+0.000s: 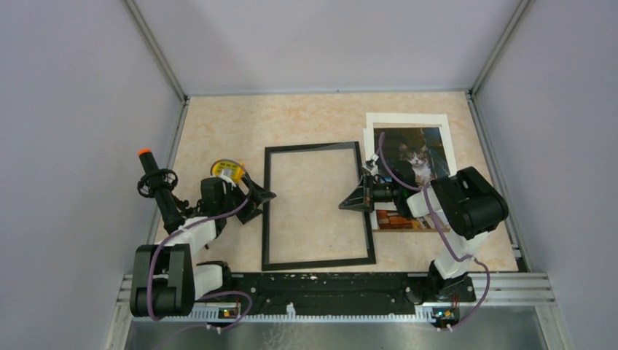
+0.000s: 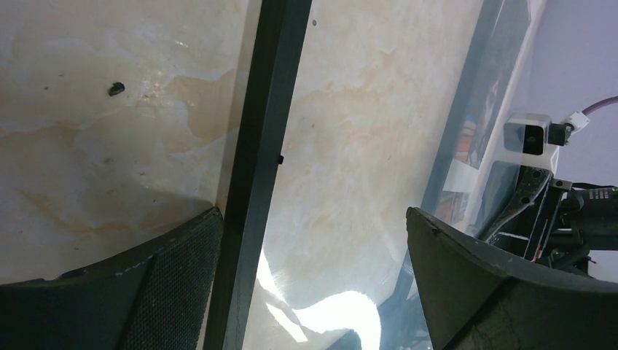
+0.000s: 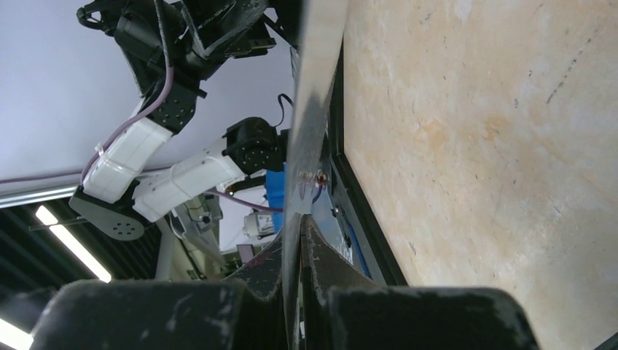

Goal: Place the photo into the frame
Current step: Place the photo frame item in the photo frame.

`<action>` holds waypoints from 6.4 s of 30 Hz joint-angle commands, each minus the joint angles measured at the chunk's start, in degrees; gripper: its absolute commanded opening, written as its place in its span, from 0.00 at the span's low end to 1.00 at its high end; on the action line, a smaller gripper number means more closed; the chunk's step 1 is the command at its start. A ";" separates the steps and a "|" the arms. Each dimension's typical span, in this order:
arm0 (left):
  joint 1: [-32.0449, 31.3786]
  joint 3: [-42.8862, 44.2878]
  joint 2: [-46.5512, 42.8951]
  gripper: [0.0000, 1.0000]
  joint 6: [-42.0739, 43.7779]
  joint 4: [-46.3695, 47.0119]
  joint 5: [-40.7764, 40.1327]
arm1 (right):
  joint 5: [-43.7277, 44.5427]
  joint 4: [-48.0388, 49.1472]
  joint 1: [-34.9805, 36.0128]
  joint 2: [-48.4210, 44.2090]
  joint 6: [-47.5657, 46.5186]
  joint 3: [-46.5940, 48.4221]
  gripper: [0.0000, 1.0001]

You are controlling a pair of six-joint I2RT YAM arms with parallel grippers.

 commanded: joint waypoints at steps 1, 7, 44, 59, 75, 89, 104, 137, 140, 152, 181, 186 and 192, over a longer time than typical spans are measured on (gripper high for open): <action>0.28 0.30 -0.05 0.98 0.97 0.10 0.47 | -1.54 3.30 0.33 -0.25 -0.57 -0.35 0.00; 0.28 -0.04 -0.14 0.98 0.97 -0.07 0.64 | -0.98 2.80 0.36 1.78 -1.85 1.04 0.00; 0.24 -1.21 0.08 0.98 0.94 0.27 0.99 | 7.84 -14.82 4.23 -9.13 -21.65 5.59 0.00; 0.28 -1.12 -0.27 0.99 1.25 -0.30 0.58 | 3.80 -6.01 5.79 -14.37 -19.80 2.03 0.00; 0.29 -1.10 -0.93 0.99 1.64 -1.02 0.83 | 2.94 -5.25 7.24 -17.44 -19.00 4.15 0.00; 0.30 1.28 0.79 0.98 4.40 -3.54 1.54 | 15.86 -25.41 4.28 -16.24 -25.19 4.03 0.42; 0.22 5.08 5.32 0.99 8.51 -6.63 1.57 | 19.24 -27.18 -2.24 -6.79 -27.10 7.55 0.70; -9.30 14.56 -4.68 0.99 3.71 -18.59 -8.00 | 9.03 21.70 -2.82 -6.93 -13.76 -5.13 0.00; -7.61 14.93 -3.81 0.98 2.96 -18.73 -9.06 | 8.69 22.67 -2.16 -6.16 -14.14 -4.52 0.00; -5.50 13.79 -0.86 0.99 3.18 -16.58 -8.30 | 10.84 31.10 -2.14 -1.02 -6.23 -3.04 0.00; -5.50 9.31 1.13 0.98 1.57 -10.60 -2.74 | 9.38 36.91 1.81 -3.24 0.57 0.52 0.00; -5.50 10.15 -4.74 0.98 2.18 -12.96 -4.41 | 9.98 30.04 2.67 -8.37 -1.40 2.26 0.00; -5.54 14.59 -13.86 0.98 4.53 -22.27 -10.88 | 10.84 23.46 3.57 -12.25 -2.99 4.77 0.00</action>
